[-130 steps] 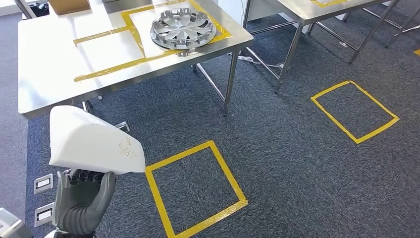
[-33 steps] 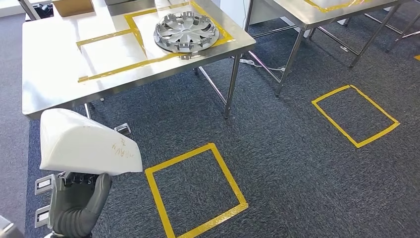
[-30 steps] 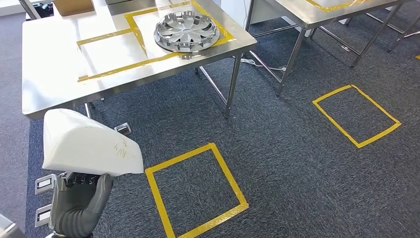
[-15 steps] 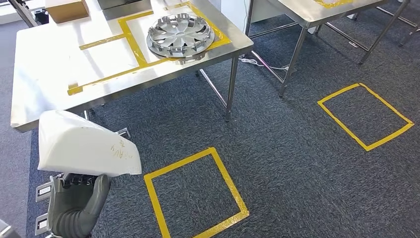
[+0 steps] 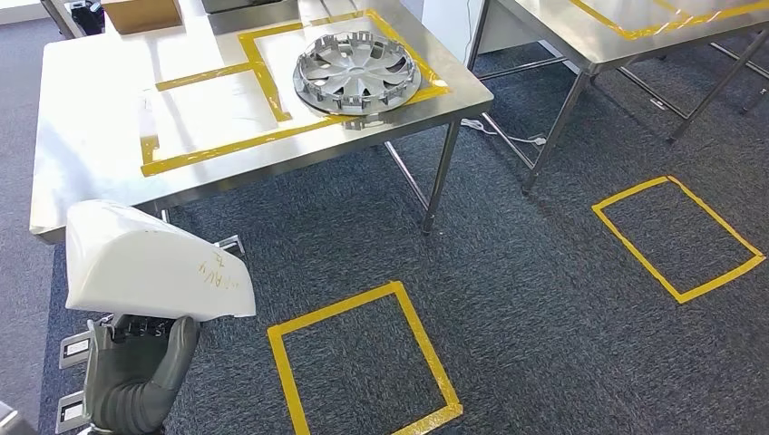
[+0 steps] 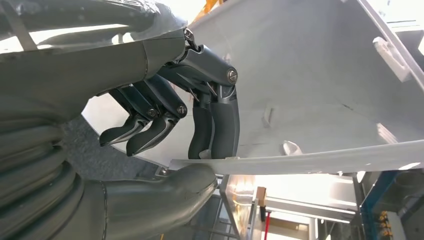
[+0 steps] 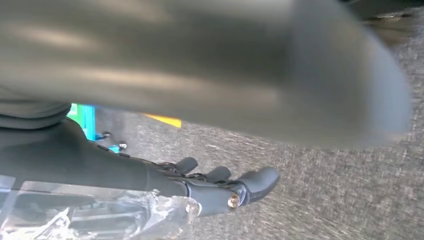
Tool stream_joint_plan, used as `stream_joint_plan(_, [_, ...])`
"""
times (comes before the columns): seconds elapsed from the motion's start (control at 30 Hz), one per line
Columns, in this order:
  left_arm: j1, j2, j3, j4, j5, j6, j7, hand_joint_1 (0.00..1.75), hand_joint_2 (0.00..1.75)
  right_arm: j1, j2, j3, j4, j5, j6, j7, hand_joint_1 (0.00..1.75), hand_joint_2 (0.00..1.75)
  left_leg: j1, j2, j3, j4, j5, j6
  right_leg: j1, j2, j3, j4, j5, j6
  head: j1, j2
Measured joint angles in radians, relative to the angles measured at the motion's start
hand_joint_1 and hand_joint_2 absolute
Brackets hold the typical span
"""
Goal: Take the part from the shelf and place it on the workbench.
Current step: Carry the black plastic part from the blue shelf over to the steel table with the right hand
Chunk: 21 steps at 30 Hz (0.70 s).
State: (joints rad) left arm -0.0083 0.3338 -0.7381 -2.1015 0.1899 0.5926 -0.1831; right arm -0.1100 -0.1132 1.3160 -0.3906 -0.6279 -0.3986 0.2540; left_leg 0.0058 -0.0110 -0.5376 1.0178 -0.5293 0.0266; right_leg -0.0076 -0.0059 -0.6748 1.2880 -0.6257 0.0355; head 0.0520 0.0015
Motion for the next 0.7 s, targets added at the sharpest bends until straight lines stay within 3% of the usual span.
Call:
stream_joint_plan(0.03, [0.001, 0.000, 0.000, 0.000, -0.001, 0.002, 0.000, 1.75, 1.75, 0.002, 0.000, 0.000, 0.000, 0.000, 0.000, 0.000, 0.00, 0.00, 0.000, -0.002, 0.013, 0.000, -0.009, -0.001, 0.000, 0.000, -0.014, -0.010, 0.027, 0.000, 0.001, 0.000])
stream_joint_plan(0.1, [0.001, 0.000, 0.001, 0.000, -0.004, 0.006, 0.000, 1.75, 1.75, 0.004, 0.000, 0.000, 0.000, 0.000, 0.000, 0.001, 0.00, 0.00, 0.000, -0.003, 0.041, 0.000, -0.030, -0.006, 0.001, 0.001, 0.000, -0.117, 0.125, -0.006, 0.002, 0.000])
stream_joint_plan(0.17, [0.002, 0.000, 0.003, 0.000, -0.007, 0.010, 0.000, 1.75, 1.75, 0.004, -0.002, 0.000, 0.000, 0.000, 0.000, 0.001, 0.00, 0.00, 0.000, -0.004, 0.059, 0.000, -0.049, -0.015, 0.006, 0.004, 0.019, -0.207, 0.179, -0.018, -0.002, 0.000])
stream_joint_plan(0.23, [0.003, 0.000, 0.005, -0.001, -0.008, 0.013, 0.000, 1.75, 1.75, 0.007, -0.004, 0.000, 0.000, 0.000, 0.000, 0.002, 0.00, 0.00, 0.001, -0.005, 0.069, -0.001, -0.058, -0.028, 0.012, 0.007, 0.023, -0.228, 0.177, -0.034, -0.003, 0.000])
stream_joint_plan(0.33, [0.004, 0.002, 0.008, -0.005, -0.010, 0.014, -0.002, 1.75, 1.75, 0.006, -0.004, 0.000, 0.001, 0.000, -0.001, 0.004, 0.00, 0.00, 0.002, -0.005, 0.065, 0.029, -0.062, -0.042, 0.007, 0.005, 0.047, -0.249, 0.178, -0.051, -0.005, 0.000])
stream_joint_plan(0.4, [0.003, 0.004, 0.010, -0.007, -0.010, 0.015, -0.003, 1.75, 1.75, 0.002, -0.004, 0.000, 0.001, 0.000, -0.002, 0.004, 0.00, 0.00, 0.004, -0.003, 0.012, 0.125, -0.090, -0.051, 0.003, 0.005, 0.067, -0.263, 0.173, -0.059, -0.009, 0.000])
stream_joint_plan(0.47, [0.004, 0.006, 0.010, -0.007, -0.009, 0.015, -0.003, 1.75, 1.75, 0.002, -0.003, 0.000, 0.001, 0.000, -0.002, 0.004, 0.00, 0.00, 0.007, -0.003, -0.065, 0.237, -0.136, -0.061, 0.002, 0.005, 0.083, -0.267, 0.161, -0.062, -0.011, 0.000])
stream_joint_plan(0.5, [0.005, 0.006, 0.010, -0.007, -0.009, 0.015, -0.003, 1.75, 1.75, 0.003, -0.003, 0.000, 0.001, 0.000, -0.002, 0.004, 0.00, 0.00, 0.009, -0.003, -0.093, 0.263, -0.142, -0.065, 0.001, 0.006, 0.092, -0.267, 0.154, -0.061, -0.011, 0.000])
stream_joint_plan(0.53, [0.006, 0.006, 0.011, -0.007, -0.009, 0.016, -0.003, 1.75, 1.75, 0.003, -0.002, 0.000, 0.001, 0.000, -0.002, 0.004, 0.00, 0.00, 0.010, -0.003, -0.108, 0.260, -0.128, -0.068, 0.000, 0.006, 0.102, -0.267, 0.146, -0.060, -0.011, 0.000])
stream_joint_plan(0.63, [0.006, 0.007, 0.012, -0.006, -0.010, 0.019, -0.003, 1.75, 1.75, 0.004, -0.002, 0.000, 0.001, 0.000, -0.003, 0.004, 0.00, 0.00, 0.013, 0.000, -0.085, 0.111, 0.013, -0.070, -0.004, 0.007, 0.141, -0.267, 0.119, -0.050, -0.012, 0.000])
stream_joint_plan(0.7, [0.006, 0.007, 0.013, -0.006, -0.011, 0.020, -0.002, 1.75, 1.75, 0.002, -0.002, 0.000, 0.001, 0.000, -0.003, 0.004, 0.00, 0.00, 0.010, 0.007, -0.075, 0.037, 0.051, -0.060, -0.003, 0.007, 0.150, -0.264, 0.106, -0.038, -0.017, 0.000])
